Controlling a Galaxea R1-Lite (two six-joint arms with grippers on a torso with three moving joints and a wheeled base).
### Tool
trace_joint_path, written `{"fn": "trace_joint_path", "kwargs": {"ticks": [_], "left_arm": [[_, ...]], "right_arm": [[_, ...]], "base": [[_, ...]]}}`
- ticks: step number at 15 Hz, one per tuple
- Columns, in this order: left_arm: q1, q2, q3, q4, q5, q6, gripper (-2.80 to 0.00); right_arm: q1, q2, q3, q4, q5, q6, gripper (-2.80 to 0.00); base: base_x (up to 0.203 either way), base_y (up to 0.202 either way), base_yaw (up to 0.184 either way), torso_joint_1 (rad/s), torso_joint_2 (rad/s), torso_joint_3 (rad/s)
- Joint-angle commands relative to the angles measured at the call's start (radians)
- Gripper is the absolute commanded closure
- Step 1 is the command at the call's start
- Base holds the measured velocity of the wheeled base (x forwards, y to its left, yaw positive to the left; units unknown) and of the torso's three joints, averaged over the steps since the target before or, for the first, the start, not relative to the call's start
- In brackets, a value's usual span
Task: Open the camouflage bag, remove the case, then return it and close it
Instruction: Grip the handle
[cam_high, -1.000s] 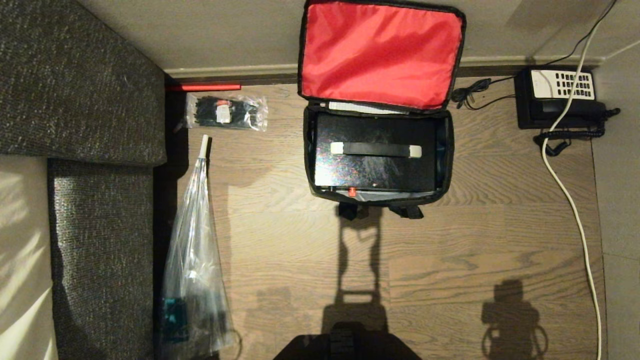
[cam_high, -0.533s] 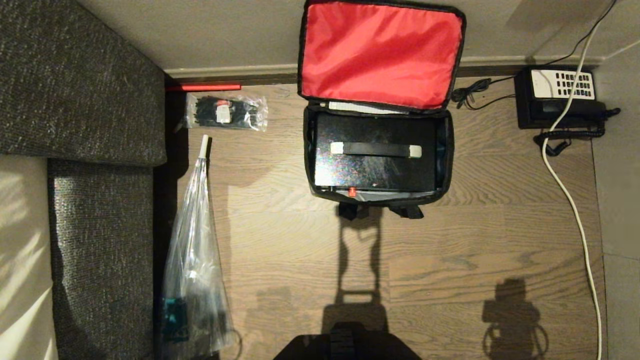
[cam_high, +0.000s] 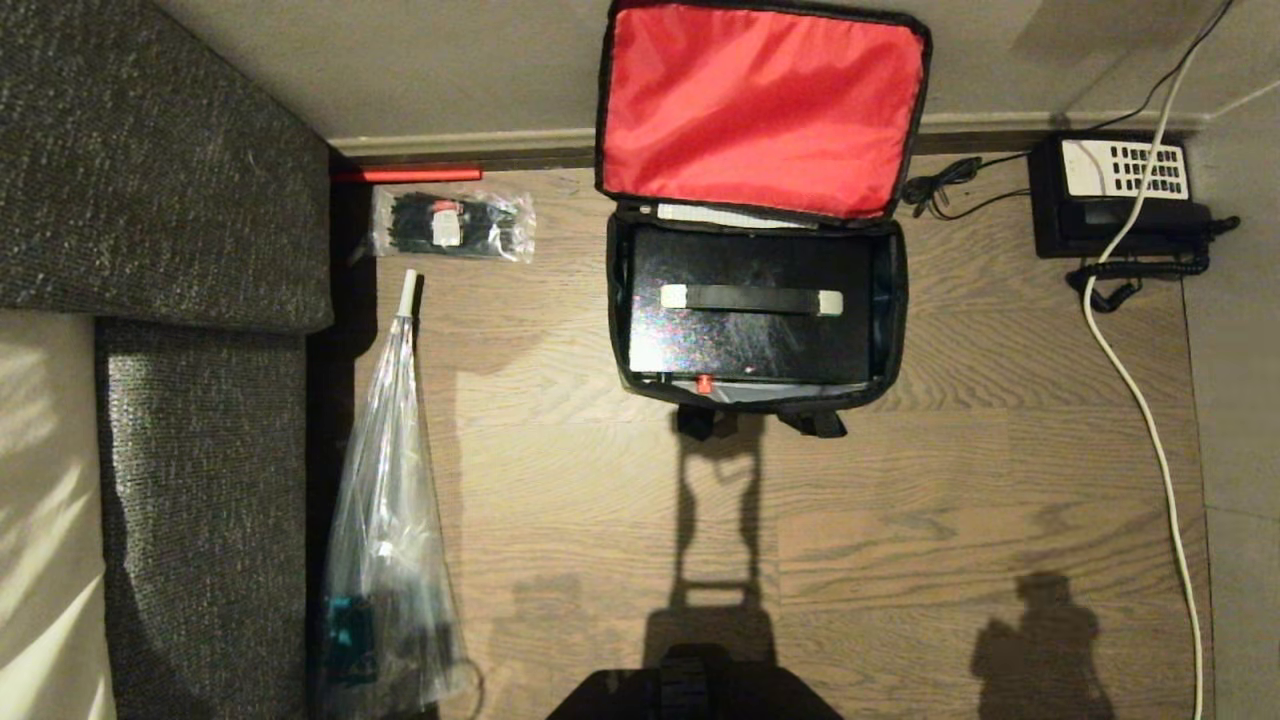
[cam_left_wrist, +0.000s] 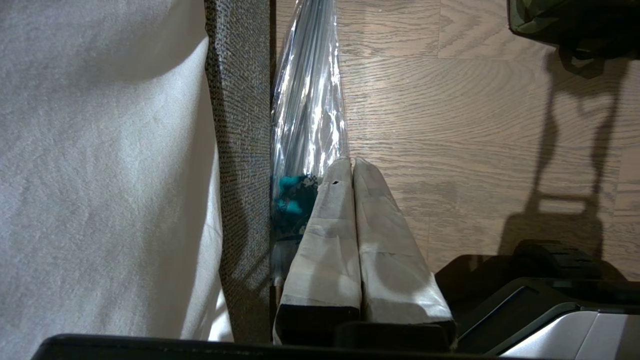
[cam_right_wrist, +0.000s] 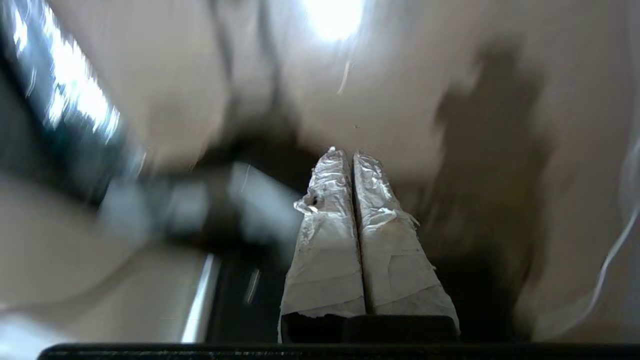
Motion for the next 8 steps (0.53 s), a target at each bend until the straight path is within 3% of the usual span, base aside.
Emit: {"fn": "trace_joint_path", "kwargs": {"ticks": [1, 4, 8], "left_arm": [[0.000, 0.000, 0.000, 0.000, -0.001, 0.005, 0.00], [0.000, 0.000, 0.000, 0.000, 0.000, 0.002, 0.00], [0.000, 0.000, 0.000, 0.000, 0.000, 0.002, 0.00]], "right_arm": [[0.015, 0.144, -0.090, 0.100, 0.048, 0.054, 0.00], [0.042, 0.560, -0.157, -0.020, 0.088, 0.120, 0.00], [0.059, 1.115, -0.216, -0.346, 0.114, 0.144, 0.00]], "base": [[0.000, 0.000, 0.000, 0.000, 0.00, 0.000], [0.000, 0.000, 0.000, 0.000, 0.00, 0.000], [0.000, 0.000, 0.000, 0.000, 0.00, 0.000]]}}
